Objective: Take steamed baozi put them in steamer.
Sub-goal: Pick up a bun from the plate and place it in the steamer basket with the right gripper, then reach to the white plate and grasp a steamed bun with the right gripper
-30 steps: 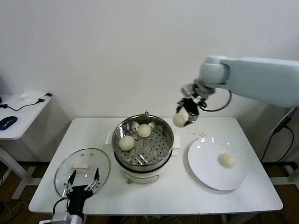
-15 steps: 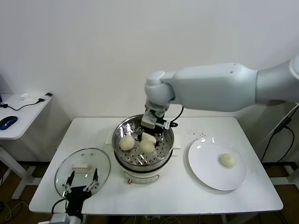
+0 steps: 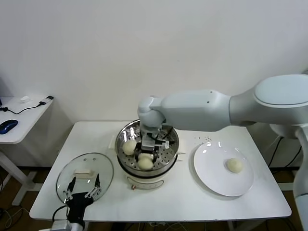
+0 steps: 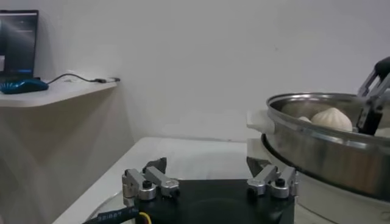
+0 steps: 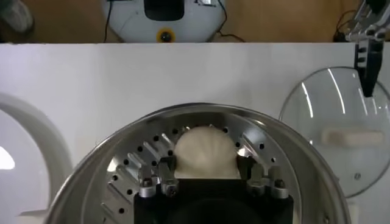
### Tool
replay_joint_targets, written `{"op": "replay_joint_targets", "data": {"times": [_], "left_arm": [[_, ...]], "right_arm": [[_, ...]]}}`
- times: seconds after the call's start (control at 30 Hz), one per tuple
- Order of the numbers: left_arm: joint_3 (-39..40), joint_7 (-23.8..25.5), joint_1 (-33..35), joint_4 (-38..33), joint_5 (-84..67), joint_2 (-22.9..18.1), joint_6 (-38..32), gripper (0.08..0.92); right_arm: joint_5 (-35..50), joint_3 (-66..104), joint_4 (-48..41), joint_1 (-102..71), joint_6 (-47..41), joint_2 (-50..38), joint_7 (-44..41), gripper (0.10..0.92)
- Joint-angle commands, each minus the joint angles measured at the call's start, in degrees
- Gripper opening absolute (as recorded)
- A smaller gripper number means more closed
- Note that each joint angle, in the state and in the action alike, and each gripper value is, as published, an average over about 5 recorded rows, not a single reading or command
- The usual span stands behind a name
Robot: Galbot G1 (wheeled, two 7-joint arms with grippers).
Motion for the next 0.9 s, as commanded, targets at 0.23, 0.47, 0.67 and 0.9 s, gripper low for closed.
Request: {"op": "replay_joint_targets", "data": {"times": [0.23,0.47,0.67,0.9], "left_arm": [[0.22,-0.21,0.23,-0.14,0.11,0.00,-0.02,0.823],[0.28,-0.02,0.40,-0.62,0.24,0.06,0.01,0.823],[0.25,0.10,0.17,-0.67,0.22,-0.01,-0.07,0.823],[0.13,0.11,-0.06,0.09,0.16,0.06,-0.36,0.823]], "right_arm": [[3.21,1.70,-3.07,2.56,5.10,-0.96,-2.80,0.816],[16.50,-1.28,-5.79,13.99,2.08,-10.41,-7.55,0.823],[25.32,-15.67,-5.47,21.78,-13.70,-25.34,-6.29,0.823],[24.01,-21.94,-2.97,18.32,-26.05,-41.18,-4.87,0.823]]}}
